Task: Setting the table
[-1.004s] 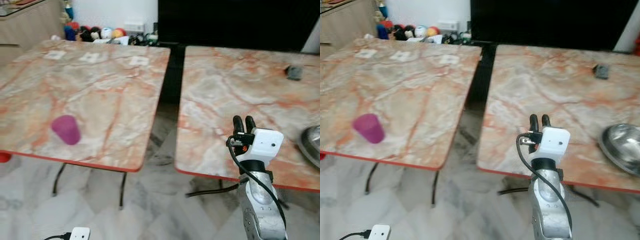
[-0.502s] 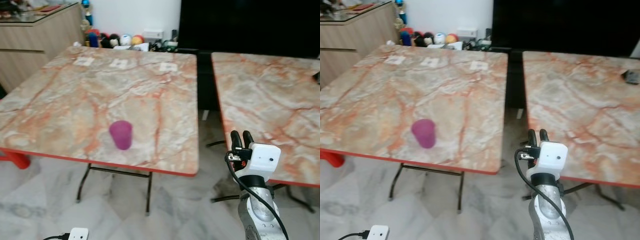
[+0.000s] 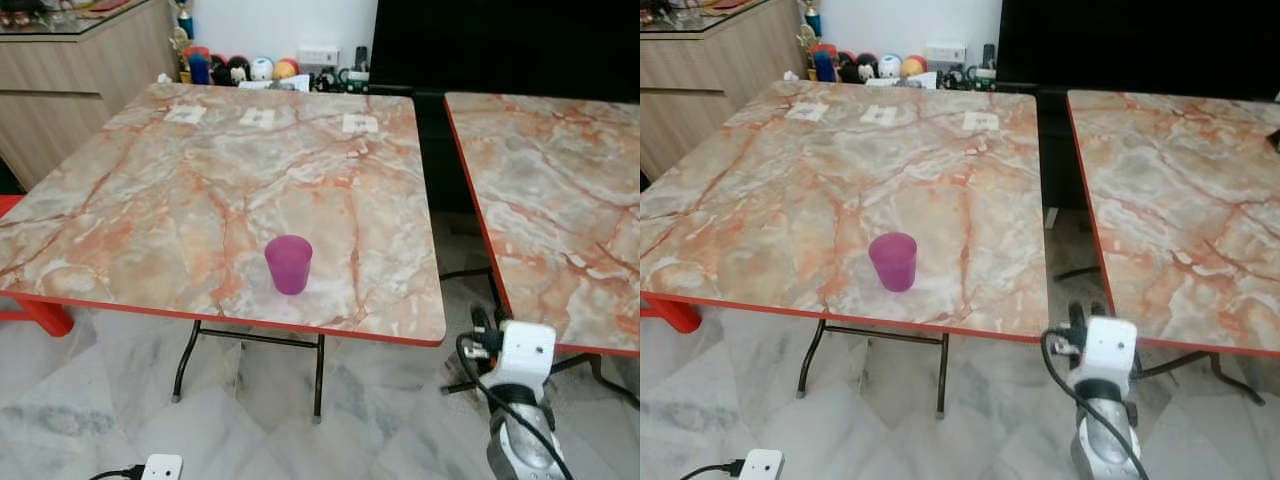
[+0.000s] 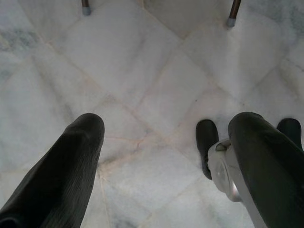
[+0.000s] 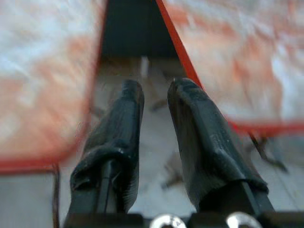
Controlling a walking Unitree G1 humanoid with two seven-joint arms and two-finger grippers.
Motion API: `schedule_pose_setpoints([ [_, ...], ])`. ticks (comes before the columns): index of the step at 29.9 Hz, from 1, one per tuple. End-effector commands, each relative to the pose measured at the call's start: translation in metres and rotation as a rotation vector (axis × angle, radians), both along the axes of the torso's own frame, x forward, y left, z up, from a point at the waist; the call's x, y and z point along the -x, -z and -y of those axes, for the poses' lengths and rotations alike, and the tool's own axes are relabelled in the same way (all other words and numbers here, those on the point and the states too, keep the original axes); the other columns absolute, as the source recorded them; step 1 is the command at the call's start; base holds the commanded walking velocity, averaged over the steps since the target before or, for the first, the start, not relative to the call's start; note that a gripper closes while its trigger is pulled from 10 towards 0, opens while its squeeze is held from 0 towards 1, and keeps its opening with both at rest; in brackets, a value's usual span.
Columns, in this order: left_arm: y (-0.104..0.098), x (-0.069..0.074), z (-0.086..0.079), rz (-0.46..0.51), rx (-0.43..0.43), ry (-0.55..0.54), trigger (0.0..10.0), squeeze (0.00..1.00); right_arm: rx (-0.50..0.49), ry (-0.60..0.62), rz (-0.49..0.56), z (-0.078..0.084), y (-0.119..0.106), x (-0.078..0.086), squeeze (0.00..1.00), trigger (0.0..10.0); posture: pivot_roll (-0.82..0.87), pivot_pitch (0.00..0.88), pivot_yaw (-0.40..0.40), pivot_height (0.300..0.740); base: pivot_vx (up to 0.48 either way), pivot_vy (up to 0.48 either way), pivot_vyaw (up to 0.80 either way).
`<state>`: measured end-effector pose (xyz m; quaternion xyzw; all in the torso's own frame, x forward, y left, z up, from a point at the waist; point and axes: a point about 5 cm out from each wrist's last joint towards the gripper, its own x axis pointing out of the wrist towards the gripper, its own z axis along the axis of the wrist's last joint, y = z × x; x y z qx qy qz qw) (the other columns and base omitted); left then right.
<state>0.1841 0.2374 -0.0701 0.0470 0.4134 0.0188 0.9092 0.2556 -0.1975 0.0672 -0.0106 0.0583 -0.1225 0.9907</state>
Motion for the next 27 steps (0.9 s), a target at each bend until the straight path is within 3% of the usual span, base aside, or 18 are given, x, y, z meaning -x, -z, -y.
schedule_pose_setpoints([
  [1,0.004,0.007,0.001,-0.027,0.004,-0.004,10.0,0.00,-0.045,0.067,-0.094,0.009,0.019,0.007,0.00,10.0,-0.02,0.108,0.006,0.740,0.000,0.000,0.00],
  [8,0.004,0.007,0.001,-0.026,0.003,-0.009,10.0,0.00,-0.138,0.127,-0.320,0.015,0.067,0.018,0.00,10.0,-0.02,0.104,0.005,0.740,0.000,0.000,0.00],
  [11,0.004,0.007,0.001,-0.022,0.004,-0.022,10.0,0.00,-0.194,0.088,-0.457,0.009,0.094,0.026,0.00,10.0,-0.01,0.098,0.004,0.740,0.000,0.000,0.00],
  [19,0.004,0.007,0.001,-0.018,0.005,-0.027,10.0,0.00,-0.204,0.007,-0.601,-0.001,0.123,0.042,0.00,10.0,-0.01,0.085,0.008,0.740,0.000,0.000,0.00],
  [21,0.004,0.008,0.001,-0.018,0.005,-0.027,10.0,0.00,-0.218,0.002,-0.679,-0.003,0.137,0.059,0.00,10.0,-0.01,0.082,0.009,0.740,0.000,0.000,0.00],
  [27,0.005,0.009,0.001,-0.020,0.004,-0.027,10.0,0.00,-0.238,-0.010,-0.772,-0.006,0.153,0.084,0.00,10.0,0.00,0.066,0.014,0.740,0.000,0.000,0.00],
])
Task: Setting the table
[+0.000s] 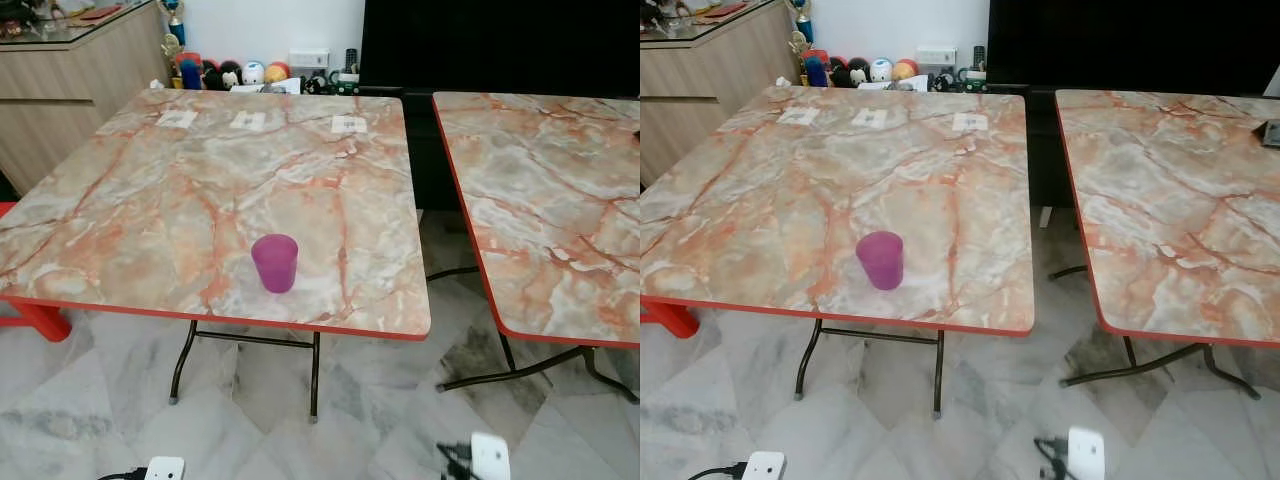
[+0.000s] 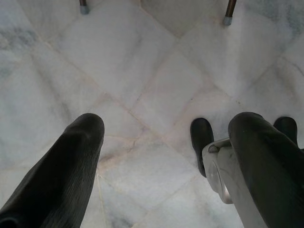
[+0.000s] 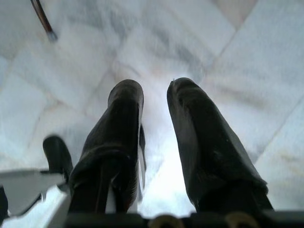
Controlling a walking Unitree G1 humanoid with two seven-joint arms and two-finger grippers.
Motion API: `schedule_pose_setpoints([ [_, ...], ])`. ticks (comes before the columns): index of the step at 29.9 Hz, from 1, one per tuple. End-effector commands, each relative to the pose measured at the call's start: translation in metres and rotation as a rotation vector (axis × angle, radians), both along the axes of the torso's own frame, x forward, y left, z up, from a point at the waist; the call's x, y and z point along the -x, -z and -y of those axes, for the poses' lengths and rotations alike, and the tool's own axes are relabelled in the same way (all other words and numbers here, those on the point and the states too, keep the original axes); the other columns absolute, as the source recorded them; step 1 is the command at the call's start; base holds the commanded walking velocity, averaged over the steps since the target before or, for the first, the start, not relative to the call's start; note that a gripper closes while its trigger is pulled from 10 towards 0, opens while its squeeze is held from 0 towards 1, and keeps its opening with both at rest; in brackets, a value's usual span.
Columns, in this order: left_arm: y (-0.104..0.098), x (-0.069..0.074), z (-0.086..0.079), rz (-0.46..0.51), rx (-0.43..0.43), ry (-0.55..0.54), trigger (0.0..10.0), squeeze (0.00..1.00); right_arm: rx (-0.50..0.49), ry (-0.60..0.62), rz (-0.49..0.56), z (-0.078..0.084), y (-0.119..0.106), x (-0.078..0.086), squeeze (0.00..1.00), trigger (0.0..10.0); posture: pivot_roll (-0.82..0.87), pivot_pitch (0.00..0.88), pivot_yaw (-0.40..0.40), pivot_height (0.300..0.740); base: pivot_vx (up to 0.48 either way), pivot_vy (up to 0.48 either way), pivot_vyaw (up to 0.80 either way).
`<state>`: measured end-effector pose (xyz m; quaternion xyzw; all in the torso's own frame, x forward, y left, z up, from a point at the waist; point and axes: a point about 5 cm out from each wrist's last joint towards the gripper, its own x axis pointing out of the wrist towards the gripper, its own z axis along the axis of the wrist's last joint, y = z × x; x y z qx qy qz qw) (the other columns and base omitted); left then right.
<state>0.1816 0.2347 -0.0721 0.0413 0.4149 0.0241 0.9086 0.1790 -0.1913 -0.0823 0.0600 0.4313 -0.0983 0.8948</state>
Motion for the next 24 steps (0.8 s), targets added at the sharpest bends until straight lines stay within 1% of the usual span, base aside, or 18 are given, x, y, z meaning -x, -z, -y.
schedule_pose_setpoints([
  [1,0.003,0.007,-0.002,-0.018,-0.002,-0.012,10.0,0.00,-0.003,-0.002,-0.029,0.000,0.006,0.011,0.00,10.0,0.00,0.066,0.014,0.740,0.000,0.000,0.00],
  [2,0.003,0.007,-0.002,-0.019,-0.003,-0.012,10.0,0.00,0.002,0.000,-0.055,0.000,0.009,0.017,0.00,10.0,0.00,0.062,0.016,0.740,0.000,0.000,0.00],
  [5,0.003,0.008,-0.002,-0.022,-0.004,-0.008,10.0,0.00,0.002,0.022,-0.073,-0.001,0.011,0.022,0.00,10.0,-0.01,0.056,0.023,0.740,0.000,0.000,0.00],
  [7,0.003,0.008,-0.003,-0.025,-0.005,-0.001,10.0,0.00,-0.007,0.042,-0.077,-0.001,0.012,0.024,0.00,10.0,-0.01,0.053,0.026,0.740,0.000,0.000,0.00],
  [11,0.003,0.008,-0.003,-0.025,-0.006,0.001,10.0,0.00,-0.014,0.034,-0.083,-0.002,0.014,0.026,0.00,10.0,-0.01,0.054,0.025,0.740,0.000,0.000,0.00],
  [24,0.002,0.006,-0.003,-0.017,-0.003,-0.006,10.0,0.00,-0.013,0.015,-0.114,-0.004,0.016,0.031,0.00,10.0,0.00,0.086,0.021,0.740,0.000,0.000,-0.78],
])
